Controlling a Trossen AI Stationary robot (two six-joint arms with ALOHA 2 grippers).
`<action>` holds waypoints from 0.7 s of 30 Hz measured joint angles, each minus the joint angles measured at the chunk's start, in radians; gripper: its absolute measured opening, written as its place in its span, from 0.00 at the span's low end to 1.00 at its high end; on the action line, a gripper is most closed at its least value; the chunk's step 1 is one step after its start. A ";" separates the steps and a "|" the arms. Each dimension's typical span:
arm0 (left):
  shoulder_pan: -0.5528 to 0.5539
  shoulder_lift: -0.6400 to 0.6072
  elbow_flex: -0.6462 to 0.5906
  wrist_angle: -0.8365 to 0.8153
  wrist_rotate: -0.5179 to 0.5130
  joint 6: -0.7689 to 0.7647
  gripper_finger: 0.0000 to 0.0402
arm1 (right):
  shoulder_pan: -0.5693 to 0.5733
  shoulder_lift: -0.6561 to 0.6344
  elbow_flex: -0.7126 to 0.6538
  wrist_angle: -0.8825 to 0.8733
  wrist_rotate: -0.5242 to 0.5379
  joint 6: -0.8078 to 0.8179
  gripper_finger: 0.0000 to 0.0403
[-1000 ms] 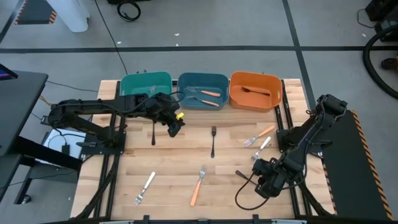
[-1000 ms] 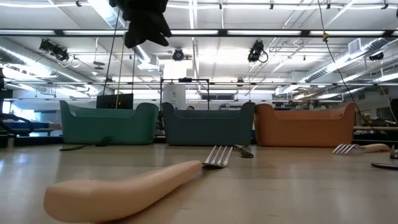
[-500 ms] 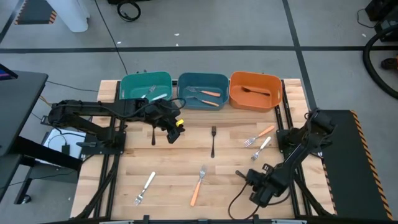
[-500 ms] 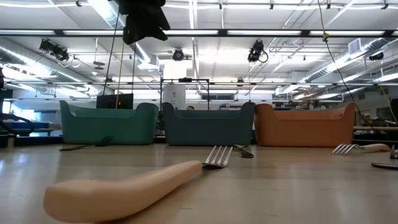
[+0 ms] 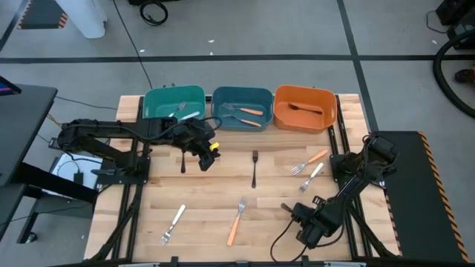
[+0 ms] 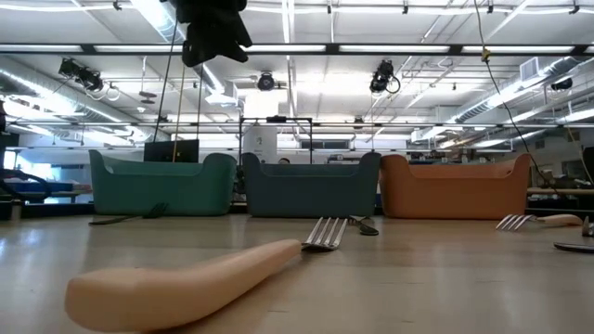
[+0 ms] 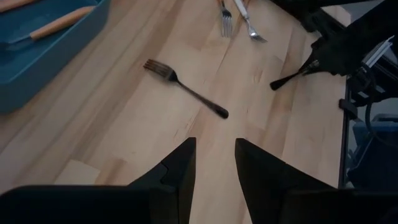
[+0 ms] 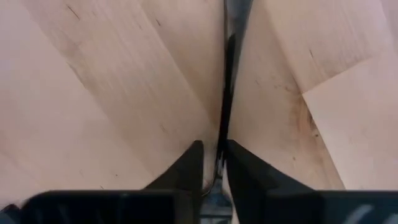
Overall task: Sort silverware by color (type)
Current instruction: Put the bottom right black fork into the orange bin
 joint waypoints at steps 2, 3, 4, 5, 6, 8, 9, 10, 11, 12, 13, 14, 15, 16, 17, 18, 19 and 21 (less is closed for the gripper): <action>0.000 0.000 0.000 -0.015 0.000 0.001 0.30 | -0.007 0.002 0.000 0.000 -0.009 -0.001 0.07; 0.000 0.000 0.000 -0.031 0.000 0.001 0.30 | -0.009 0.002 0.000 -0.001 -0.013 -0.002 0.04; 0.000 0.000 0.000 -0.046 0.000 0.002 0.30 | -0.012 0.002 0.000 -0.001 -0.017 -0.002 0.03; 0.000 0.000 0.000 -0.060 0.000 0.002 0.30 | -0.016 0.000 0.000 -0.001 -0.024 0.002 0.03; 0.000 0.000 0.000 -0.080 0.000 0.002 0.30 | -0.020 -0.002 -0.001 -0.001 -0.030 0.010 0.03; 0.000 0.000 0.000 -0.121 0.000 0.002 0.30 | -0.029 -0.019 -0.004 0.000 -0.039 0.028 0.03; 0.000 0.000 0.000 -0.139 0.000 0.002 0.30 | -0.033 -0.031 -0.005 0.001 -0.039 0.029 0.03; 0.000 0.000 0.000 -0.154 0.000 0.002 0.30 | -0.036 -0.046 -0.007 -0.001 -0.036 0.030 0.02; 0.000 0.000 0.000 -0.165 0.000 0.002 0.30 | -0.040 -0.059 -0.006 -0.023 -0.018 0.030 0.02; 0.000 0.000 0.000 -0.169 -0.005 0.002 0.30 | -0.047 -0.076 -0.004 -0.047 -0.003 0.031 0.02; 0.000 0.000 0.000 -0.171 -0.013 0.002 0.30 | -0.055 -0.100 0.007 -0.062 0.010 0.031 0.02; 0.000 0.000 0.000 -0.173 -0.020 0.002 0.30 | -0.061 -0.123 0.020 -0.072 0.022 0.031 0.02; 0.000 0.000 0.000 -0.172 -0.025 0.002 0.30 | -0.067 -0.147 0.032 -0.091 0.036 0.029 0.02; 0.000 0.000 0.000 -0.171 -0.030 0.002 0.30 | -0.075 -0.169 0.041 -0.126 0.049 0.025 0.02; 0.000 0.000 0.000 -0.170 -0.038 0.002 0.30 | -0.084 -0.191 0.048 -0.169 0.067 0.022 0.02; 0.000 0.000 0.000 -0.169 -0.046 0.002 0.30 | -0.094 -0.214 0.057 -0.201 0.094 0.017 0.02; 0.000 0.000 0.000 -0.169 -0.056 0.002 0.30 | -0.108 -0.241 0.071 -0.223 0.120 0.010 0.02; 0.001 0.000 0.000 -0.169 -0.068 0.002 0.30 | -0.140 -0.300 0.091 -0.284 0.175 -0.011 0.02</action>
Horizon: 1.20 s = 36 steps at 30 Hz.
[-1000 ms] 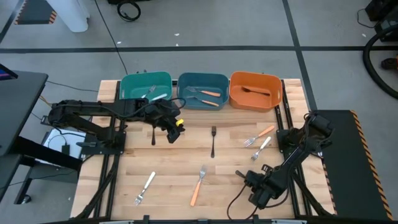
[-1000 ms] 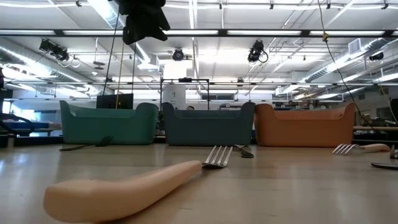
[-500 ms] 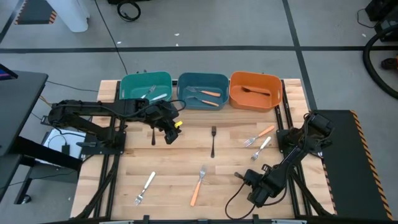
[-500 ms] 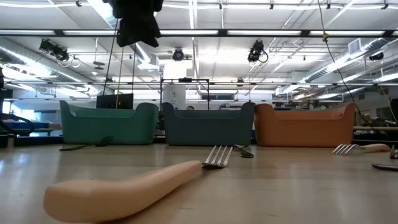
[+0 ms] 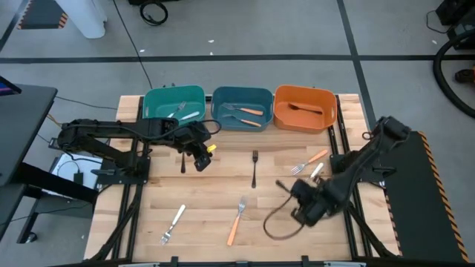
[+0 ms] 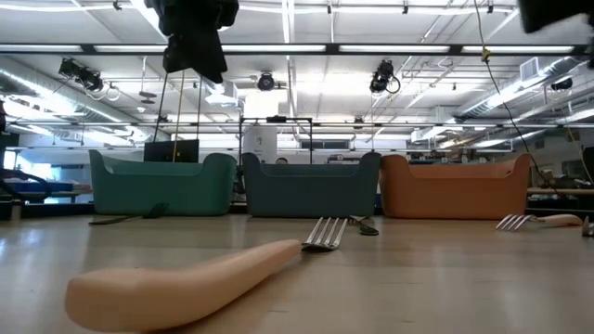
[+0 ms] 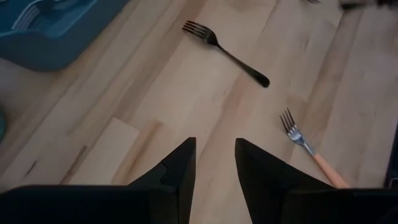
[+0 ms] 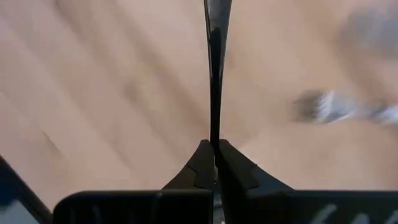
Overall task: Sort silverware by color (type)
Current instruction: Put the bottom right black fork into the orange bin
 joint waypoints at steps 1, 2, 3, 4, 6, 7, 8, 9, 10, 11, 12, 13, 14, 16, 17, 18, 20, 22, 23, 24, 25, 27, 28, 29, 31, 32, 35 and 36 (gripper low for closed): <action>0.002 0.000 0.000 0.000 -0.003 0.001 0.30 | -0.019 -0.025 0.005 -0.042 0.023 -0.014 0.02; 0.005 0.000 0.000 0.000 -0.003 0.007 0.30 | -0.039 -0.049 0.009 -0.082 0.049 -0.025 0.02; 0.008 0.000 0.000 0.001 -0.003 0.018 0.30 | -0.062 -0.075 0.015 -0.108 0.078 -0.040 0.02; 0.011 0.000 0.000 0.001 -0.004 0.031 0.30 | -0.087 -0.104 0.023 -0.130 0.109 -0.050 0.02; 0.022 0.000 0.000 0.002 -0.004 0.051 0.30 | -0.142 -0.160 0.029 -0.183 0.172 -0.080 0.02; 0.029 0.000 0.000 0.003 -0.004 0.063 0.30 | -0.172 -0.183 0.029 -0.203 0.195 -0.101 0.02; 0.037 0.000 0.000 0.004 -0.004 0.070 0.30 | -0.204 -0.204 0.029 -0.211 0.215 -0.124 0.02; 0.046 0.000 0.000 0.005 -0.004 0.077 0.30 | -0.235 -0.226 0.029 -0.216 0.233 -0.149 0.02; 0.057 0.000 0.000 0.006 -0.010 0.090 0.30 | -0.268 -0.249 0.029 -0.228 0.245 -0.178 0.02; 0.068 0.000 0.000 0.006 -0.020 0.098 0.30 | -0.301 -0.270 0.029 -0.242 0.256 -0.210 0.02; 0.081 0.000 0.000 0.008 -0.031 0.108 0.30 | -0.336 -0.287 0.029 -0.247 0.268 -0.242 0.02; 0.095 0.000 0.000 0.013 -0.040 0.122 0.30 | -0.373 -0.303 0.029 -0.248 0.282 -0.273 0.02; 0.110 0.000 0.000 0.021 -0.041 0.133 0.30 | -0.411 -0.319 0.029 -0.254 0.299 -0.304 0.02; 0.143 0.000 0.000 0.049 -0.044 0.154 0.30 | -0.493 -0.349 0.029 -0.260 0.329 -0.369 0.02; 0.159 0.000 0.000 0.066 -0.044 0.162 0.30 | -0.536 -0.362 0.029 -0.258 0.342 -0.399 0.02; 0.177 0.000 0.000 0.089 -0.044 0.172 0.30 | -0.582 -0.371 0.029 -0.255 0.352 -0.432 0.02; 0.209 0.000 0.000 0.133 -0.044 0.199 0.30 | -0.676 -0.386 0.029 -0.238 0.356 -0.500 0.02; 0.243 0.000 0.000 0.181 -0.043 0.231 0.30 | -0.769 -0.392 0.029 -0.211 0.356 -0.572 0.02; 0.259 0.000 0.000 0.204 -0.043 0.250 0.30 | -0.811 -0.392 0.029 -0.190 0.355 -0.611 0.02; 0.274 0.000 0.000 0.227 -0.043 0.266 0.30 | -0.851 -0.392 0.029 -0.160 0.355 -0.651 0.02; 0.290 0.000 0.000 0.249 -0.043 0.283 0.30 | -0.890 -0.391 0.029 -0.129 0.355 -0.689 0.02; 0.321 0.000 0.000 0.290 -0.043 0.315 0.30 | -0.960 -0.385 0.029 -0.061 0.352 -0.767 0.02; 0.335 0.000 0.000 0.308 -0.043 0.331 0.30 | -0.994 -0.380 0.029 -0.028 0.348 -0.807 0.02; 0.349 0.000 0.000 0.324 -0.043 0.347 0.30 | -1.029 -0.375 0.029 -0.002 0.345 -0.843 0.02; 0.375 0.000 0.000 0.346 -0.043 0.382 0.30 | -1.090 -0.361 0.029 0.042 0.344 -0.911 0.02; 0.387 0.000 0.000 0.356 -0.043 0.400 0.30 | -1.118 -0.353 0.029 0.059 0.343 -0.940 0.02; 0.419 0.000 0.000 0.364 -0.042 0.431 0.30 | -1.201 -0.329 0.029 0.081 0.309 -1.020 0.02; 0.429 0.000 0.000 0.363 -0.042 0.431 0.30 | -1.226 -0.321 0.029 0.083 0.296 -1.049 0.02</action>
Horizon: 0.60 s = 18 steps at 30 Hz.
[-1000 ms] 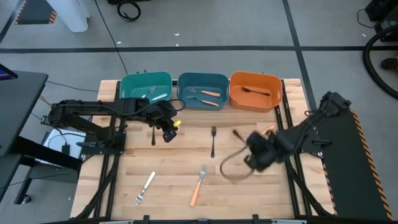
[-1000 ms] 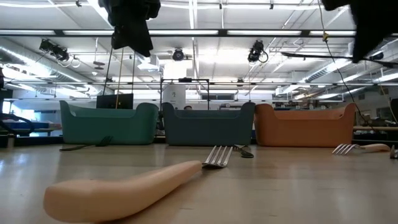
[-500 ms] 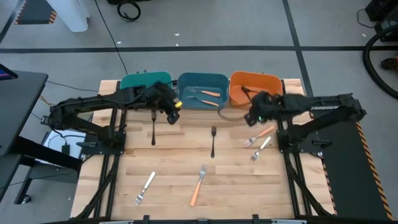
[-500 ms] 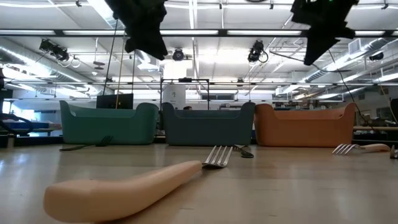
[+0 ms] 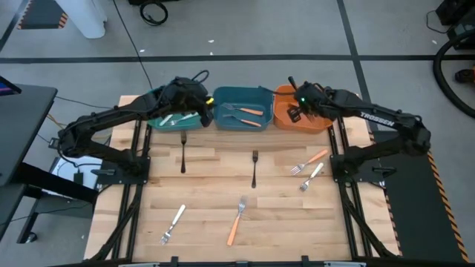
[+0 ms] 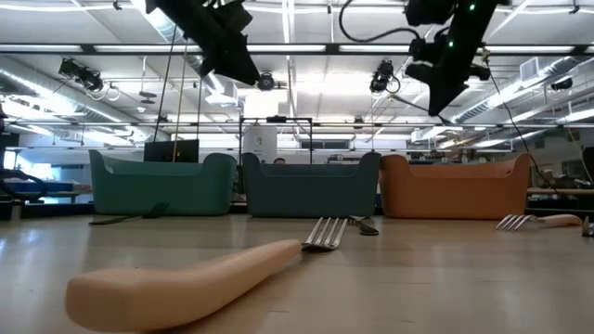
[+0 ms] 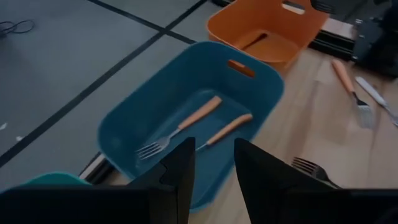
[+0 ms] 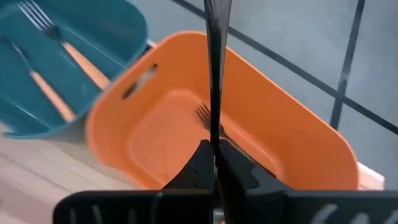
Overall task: Sort silverware by color (type)
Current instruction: Put the bottom right black fork into the orange bin
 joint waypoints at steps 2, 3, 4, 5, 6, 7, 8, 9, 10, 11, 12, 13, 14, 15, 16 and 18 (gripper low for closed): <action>0.017 0.000 0.000 0.000 0.000 -0.004 0.30 | -0.045 0.018 0.000 0.000 -0.026 -0.062 0.02; 0.024 0.000 0.000 0.000 0.001 -0.009 0.30 | -0.066 0.028 0.000 0.000 -0.032 -0.095 0.02; 0.031 0.000 0.000 0.000 0.001 -0.013 0.30 | -0.086 0.037 0.000 0.000 -0.033 -0.133 0.02; 0.037 0.000 0.000 0.000 0.001 -0.018 0.30 | -0.106 0.047 0.000 0.001 -0.035 -0.178 0.02; 0.043 0.000 0.000 0.001 0.001 -0.023 0.30 | -0.124 0.058 0.000 0.005 -0.045 -0.225 0.03; 0.048 0.000 0.000 0.000 0.001 -0.031 0.30 | -0.142 0.069 0.000 0.013 -0.065 -0.280 0.03; 0.053 0.000 0.000 0.000 0.002 -0.046 0.30 | -0.161 0.080 0.000 0.023 -0.088 -0.332 0.03; 0.058 0.000 0.000 0.000 0.003 -0.064 0.30 | -0.178 0.090 0.000 0.031 -0.114 -0.378 0.03; 0.062 0.000 0.000 0.001 0.003 -0.086 0.30 | -0.193 0.100 0.000 0.035 -0.141 -0.419 0.03; 0.066 0.000 0.000 0.000 0.002 -0.114 0.30 | -0.209 0.112 0.000 0.036 -0.165 -0.456 0.03; 0.070 0.000 0.000 0.000 0.002 -0.137 0.30 | -0.224 0.123 0.000 0.036 -0.182 -0.489 0.03; 0.073 0.000 0.000 0.000 0.002 -0.156 0.30 | -0.236 0.132 0.000 0.036 -0.189 -0.517 0.03; 0.076 0.000 0.000 0.000 0.002 -0.166 0.30 | -0.249 0.141 0.000 0.036 -0.189 -0.542 0.03; 0.079 0.000 0.000 0.000 0.002 -0.177 0.30 | -0.259 0.149 0.000 0.036 -0.189 -0.563 0.03; 0.081 0.000 0.000 0.000 0.002 -0.179 0.30 | -0.270 0.158 0.000 0.036 -0.189 -0.575 0.03; 0.085 0.000 0.000 0.001 0.002 -0.179 0.30 | -0.287 0.175 0.000 0.035 -0.203 -0.592 0.03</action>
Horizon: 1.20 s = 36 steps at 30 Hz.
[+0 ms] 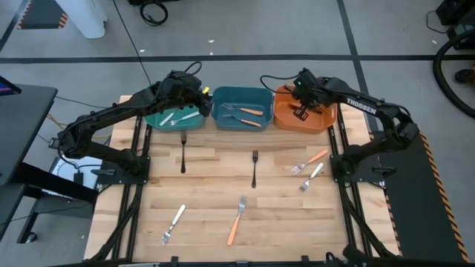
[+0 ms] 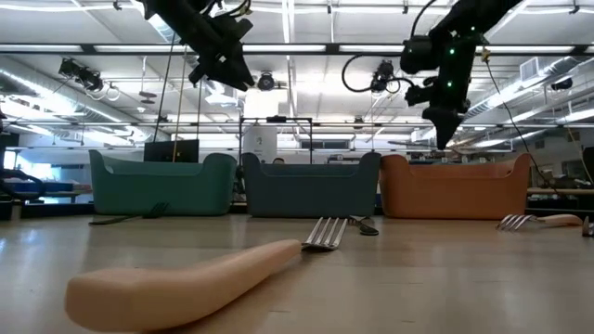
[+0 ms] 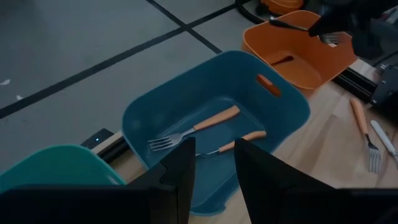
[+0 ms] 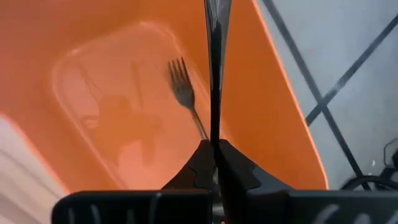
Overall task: Sort silverware by color (type)
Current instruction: Put the bottom right black fork into the orange bin, then put the left white fork into the light green bin
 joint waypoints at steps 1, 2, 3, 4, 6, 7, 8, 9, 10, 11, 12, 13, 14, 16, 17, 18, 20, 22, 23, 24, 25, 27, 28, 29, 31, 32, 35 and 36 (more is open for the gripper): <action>0.002 0.000 0.000 0.000 0.000 0.000 0.30 | -0.006 0.009 0.000 -0.004 -0.017 -0.008 0.04; 0.004 0.000 0.000 0.000 0.000 -0.001 0.30 | -0.013 0.018 0.000 -0.009 -0.037 -0.023 0.04; 0.005 0.000 0.000 0.000 0.000 -0.001 0.30 | -0.017 0.029 0.000 -0.011 -0.056 -0.038 0.05; 0.006 0.000 0.000 0.000 0.000 0.000 0.30 | -0.021 0.041 0.000 -0.011 -0.068 -0.056 0.06; 0.006 0.000 0.000 0.000 -0.001 -0.001 0.30 | -0.024 0.064 0.000 -0.009 -0.074 -0.098 0.08; 0.006 0.000 0.000 0.000 -0.002 -0.001 0.30 | -0.024 0.076 0.000 -0.007 -0.069 -0.116 0.09; 0.006 0.000 0.000 0.000 -0.002 -0.002 0.30 | -0.024 0.088 0.000 -0.006 -0.056 -0.134 0.10; 0.006 0.000 0.000 0.000 -0.002 -0.005 0.30 | -0.024 0.100 0.000 -0.006 -0.040 -0.147 0.12; 0.006 0.000 0.000 0.000 -0.002 -0.010 0.30 | -0.024 0.111 0.000 -0.006 -0.025 -0.153 0.13; 0.006 0.000 0.000 0.000 -0.001 -0.021 0.30 | -0.024 0.121 0.000 -0.005 -0.008 -0.154 0.14; 0.006 0.000 0.000 0.000 -0.001 -0.028 0.30 | -0.024 0.130 0.000 -0.005 0.005 -0.155 0.14; 0.006 0.000 0.000 0.000 -0.001 -0.031 0.30 | -0.024 0.138 0.000 -0.005 0.016 -0.155 0.15; 0.006 0.000 0.000 0.000 -0.001 -0.032 0.30 | -0.024 0.145 0.000 -0.004 0.024 -0.155 0.16; 0.006 0.000 0.000 0.000 -0.002 -0.033 0.30 | -0.024 0.152 0.000 -0.004 0.030 -0.154 0.17; 0.006 0.000 0.000 0.000 -0.002 -0.034 0.30 | -0.023 0.154 0.000 -0.001 0.031 -0.152 0.17; 0.006 0.000 0.000 0.000 -0.002 -0.034 0.30 | -0.023 0.154 0.000 0.006 0.031 -0.150 0.18; 0.006 0.000 0.000 -0.001 -0.001 -0.034 0.30 | -0.023 0.152 0.000 0.010 0.030 -0.150 0.18; 0.006 0.000 0.000 -0.004 -0.002 -0.034 0.30 | -0.023 0.141 0.000 0.010 0.040 -0.148 0.19; 0.006 0.000 0.000 -0.005 -0.002 -0.034 0.30 | -0.023 0.132 0.000 0.010 0.054 -0.148 0.18; 0.006 0.000 0.000 -0.008 -0.002 -0.035 0.30 | -0.023 0.122 0.000 0.010 0.065 -0.148 0.18; 0.006 0.000 0.000 -0.009 -0.002 -0.035 0.30 | -0.023 0.112 0.000 0.010 0.077 -0.148 0.18; 0.006 0.000 0.000 -0.009 -0.001 -0.035 0.30 | -0.023 0.093 0.000 0.010 0.080 -0.148 0.18; 0.006 0.000 0.000 -0.009 -0.001 -0.035 0.30 | -0.023 0.083 0.000 0.010 0.080 -0.148 0.18; 0.006 0.000 0.000 -0.009 -0.001 -0.035 0.30 | -0.023 0.073 0.000 0.010 0.080 -0.147 0.18; 0.006 0.000 0.000 -0.009 -0.001 -0.052 0.30 | -0.023 0.054 0.000 0.010 0.079 -0.135 0.18; 0.006 0.000 0.000 -0.009 -0.001 -0.062 0.30 | -0.023 0.046 0.000 0.010 0.079 -0.124 0.18; 0.006 0.000 0.001 -0.027 0.000 -0.103 0.30 | -0.023 0.022 0.000 0.010 0.079 -0.084 0.18; 0.006 0.000 0.001 -0.046 0.000 -0.106 0.30 | -0.023 0.014 0.000 0.009 0.079 -0.078 0.18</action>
